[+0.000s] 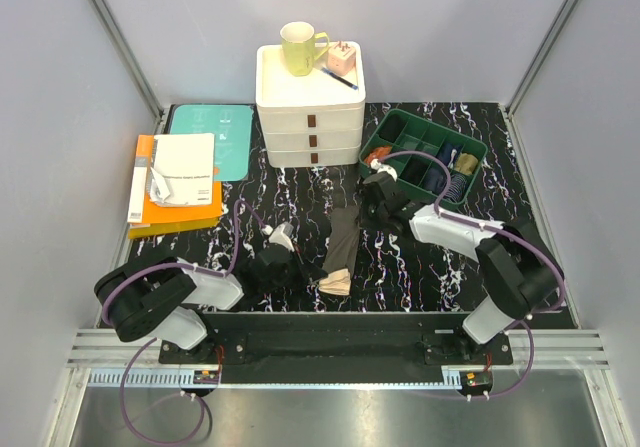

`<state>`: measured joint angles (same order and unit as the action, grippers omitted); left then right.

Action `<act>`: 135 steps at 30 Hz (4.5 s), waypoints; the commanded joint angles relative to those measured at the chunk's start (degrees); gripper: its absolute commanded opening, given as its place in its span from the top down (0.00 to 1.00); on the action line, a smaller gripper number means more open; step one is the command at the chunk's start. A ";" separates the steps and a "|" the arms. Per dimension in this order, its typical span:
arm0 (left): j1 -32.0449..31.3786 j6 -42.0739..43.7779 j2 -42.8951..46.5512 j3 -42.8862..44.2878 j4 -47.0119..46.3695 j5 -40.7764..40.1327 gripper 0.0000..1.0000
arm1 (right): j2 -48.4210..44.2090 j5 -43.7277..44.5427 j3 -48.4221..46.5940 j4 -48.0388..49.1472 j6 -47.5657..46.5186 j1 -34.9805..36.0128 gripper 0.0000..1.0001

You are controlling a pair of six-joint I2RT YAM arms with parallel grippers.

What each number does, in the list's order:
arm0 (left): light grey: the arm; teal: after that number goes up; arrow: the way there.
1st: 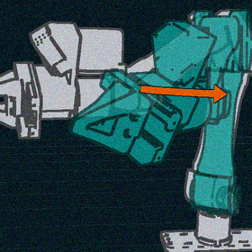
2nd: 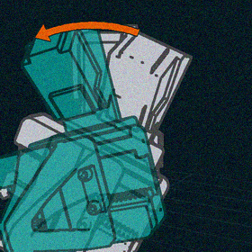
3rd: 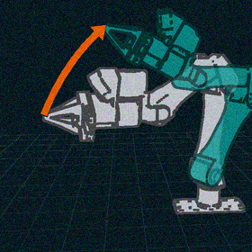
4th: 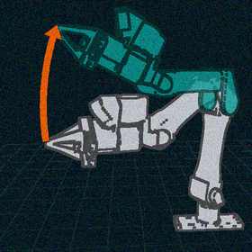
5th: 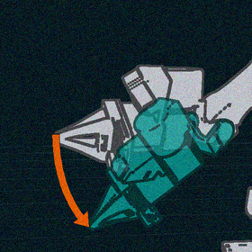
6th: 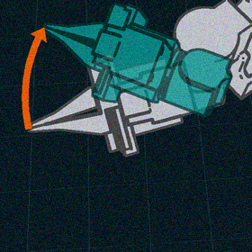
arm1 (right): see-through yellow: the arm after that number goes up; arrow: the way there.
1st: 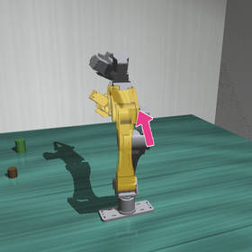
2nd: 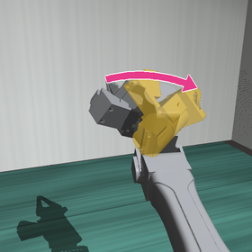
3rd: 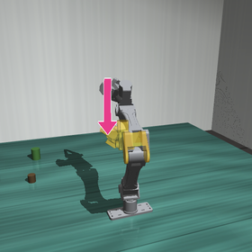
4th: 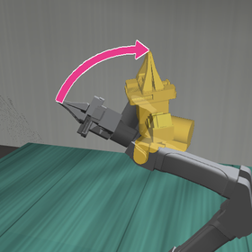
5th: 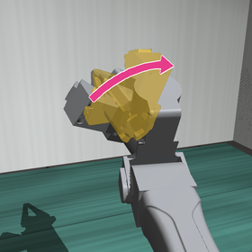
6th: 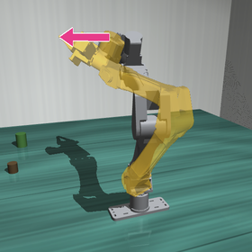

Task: Roll the underwear
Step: Fold the underwear at the center of the board, then roll the underwear to the center of the board.

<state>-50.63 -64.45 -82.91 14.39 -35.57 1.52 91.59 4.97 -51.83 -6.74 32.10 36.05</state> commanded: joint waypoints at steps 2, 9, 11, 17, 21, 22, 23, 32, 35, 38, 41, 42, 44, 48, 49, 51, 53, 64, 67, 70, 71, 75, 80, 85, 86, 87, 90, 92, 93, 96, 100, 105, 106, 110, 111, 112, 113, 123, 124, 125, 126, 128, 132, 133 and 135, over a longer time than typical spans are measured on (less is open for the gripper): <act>-0.61 3.80 -0.14 -0.94 2.88 2.34 1.00 | 3.85 6.27 -0.81 2.43 0.16 -1.69 1.00; -0.70 8.53 0.21 -0.68 -0.99 6.74 1.00 | 11.32 8.04 -2.39 6.21 -2.03 -3.62 1.00; -0.70 9.33 0.21 -0.33 -1.17 8.06 1.00 | 13.60 6.99 -3.36 8.06 -3.87 -4.15 1.00; -0.78 9.34 -0.05 1.68 4.08 6.40 1.00 | 10.20 -0.74 -6.35 5.35 -7.57 -4.15 0.47; -0.78 6.27 -1.19 3.18 7.89 4.72 1.00 | 0.98 -4.70 -3.56 -0.63 -5.91 -4.15 0.27; -0.78 5.91 -1.46 3.53 7.80 4.63 1.00 | -3.48 -4.71 -2.32 -1.07 -4.34 -4.15 0.25; -0.87 5.56 -2.24 3.71 7.71 4.55 1.00 | -5.61 -7.75 0.65 -1.69 -3.11 -4.24 0.25; -0.79 4.07 -3.92 4.77 7.27 4.99 1.00 | -19.34 -17.19 17.62 -1.17 14.56 1.55 0.42; -0.87 3.89 -3.92 4.68 7.10 4.98 1.00 | -21.36 -17.19 20.45 -0.56 18.96 4.81 0.44; -1.05 3.71 -4.01 4.68 6.92 4.81 1.00 | -22.68 -17.45 22.03 1.37 22.48 7.09 0.44; -1.22 3.63 -4.18 4.77 6.74 4.72 1.00 | -21.99 -17.80 22.21 1.73 24.41 8.76 0.45; -1.31 3.62 -4.27 4.77 6.74 4.72 1.00 | -21.29 -17.89 22.21 1.91 24.59 9.03 0.45; -1.40 3.54 -4.19 4.68 6.66 4.55 1.00 | -20.49 -18.07 22.65 2.52 25.29 9.38 0.46; -1.49 3.45 -3.92 4.42 6.57 4.46 1.00 | -19.26 -18.07 23.27 2.70 26.26 9.83 0.48; -1.57 3.45 -3.83 4.50 6.66 4.46 1.00 | -19.17 -18.07 23.44 2.70 26.61 9.83 0.48; -1.49 3.45 -3.83 4.59 6.74 4.28 1.00 | -19.34 -18.07 23.71 2.18 27.05 9.83 0.49; -1.49 3.45 -3.83 4.59 6.74 4.37 1.00 | -19.78 -17.28 24.32 2.35 27.23 9.91 0.49; -1.84 3.54 -3.83 4.59 6.83 4.37 1.00 | -18.99 -16.66 24.59 6.22 27.23 9.83 0.56; -1.93 3.54 -3.75 4.59 6.83 4.02 1.00 | -19.78 -15.61 24.76 5.95 27.23 9.83 0.57; -2.01 3.54 -3.31 4.50 7.01 3.84 1.00 | -17.60 -16.04 24.85 6.30 26.97 9.83 0.60; -2.01 3.62 -3.22 4.59 7.01 3.84 1.00 | -17.24 -15.87 24.94 6.22 26.79 9.83 0.61; -2.28 3.62 -3.22 4.68 7.10 3.93 1.00 | -14.69 -16.31 24.59 9.29 26.35 9.83 0.69; -2.37 2.93 -2.96 4.77 8.06 2.97 1.00 | -14.94 -16.84 24.15 7.73 26.17 10.00 1.00; -2.37 2.31 -2.52 4.86 10.17 1.82 1.00 | -20.04 -14.03 22.13 0.33 26.79 12.19 1.00; -2.37 2.05 -2.43 4.86 10.43 1.56 1.00 | -20.57 -13.76 22.30 -0.46 28.01 12.55 1.00; -2.37 1.96 -2.43 4.86 10.61 1.56 1.00 | -20.92 -13.07 22.74 -0.73 28.63 12.90 1.00; -2.37 1.60 -2.51 4.59 10.87 1.38 1.00 | -21.10 -12.88 25.11 -0.90 31.00 13.25 1.00; -2.37 0.99 -2.34 4.50 11.75 0.77 1.00 | -20.84 -13.14 26.51 -0.64 32.32 13.52 1.00; -2.45 0.81 -2.25 4.33 12.01 0.59 1.00 | -20.75 -13.15 26.96 -0.64 32.67 13.52 1.00; -2.37 0.55 -1.73 4.15 11.93 -0.02 1.00 | -20.40 -12.97 28.71 -0.47 34.08 13.61 1.00; -2.45 0.02 -0.76 3.54 11.84 -0.73 1.00 | -18.47 -13.32 30.74 1.12 36.19 13.61 1.00; -2.37 -0.24 1.26 1.96 9.30 -0.30 1.00 | -12.51 -15.34 30.04 3.39 36.02 13.34 1.00; -2.37 -0.50 2.22 1.69 8.68 -0.03 0.96 | -11.53 -16.04 29.86 4.71 35.76 13.25 1.00; -2.37 -1.56 5.21 -0.24 7.27 0.59 0.65 | -8.89 -16.84 28.19 5.07 34.79 13.17 1.00; -2.37 -1.73 5.92 -0.59 7.45 0.24 0.58 | -8.71 -16.84 28.19 5.16 34.61 13.17 1.00; -2.37 -2.08 7.05 -1.20 7.88 0.06 0.55 | -8.62 -16.84 28.10 5.25 34.53 13.08 1.00; -2.45 -2.17 7.59 -1.38 8.32 -0.20 0.53 | -8.62 -16.84 28.10 5.25 34.52 13.08 1.00; -2.37 -4.20 6.89 -1.83 13.94 -1.25 0.52 | -9.50 -16.57 28.28 5.16 34.52 12.73 1.00; -2.37 -4.02 7.24 -1.39 15.43 -1.34 0.52 | -9.59 -16.49 28.37 5.16 34.61 12.73 1.00; -2.37 -3.85 7.41 -0.95 16.58 -1.34 0.52 | -9.68 -16.49 28.45 5.16 34.61 12.73 1.00; -2.37 -3.41 7.68 -0.25 17.72 -1.34 0.52 | -9.76 -16.49 28.54 5.16 34.61 12.73 1.00; -2.54 -3.49 7.42 0.11 19.66 -1.34 0.52 | -10.03 -16.49 28.63 5.16 34.61 12.64 1.00; -2.81 -3.85 5.05 0.37 18.00 -0.20 0.52 | -10.03 -16.40 28.37 5.34 34.53 12.64 1.00; -2.81 -3.50 4.17 0.72 17.56 0.23 0.54 | -9.94 -16.40 28.19 5.34 34.44 12.64 1.00; -2.81 -2.18 1.54 1.95 15.03 2.16 0.62 | -9.50 -16.49 27.84 5.60 33.91 12.64 1.00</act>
<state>-52.93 -68.99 -76.40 15.22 -24.03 2.17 80.34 -14.59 -25.17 5.32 67.99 48.97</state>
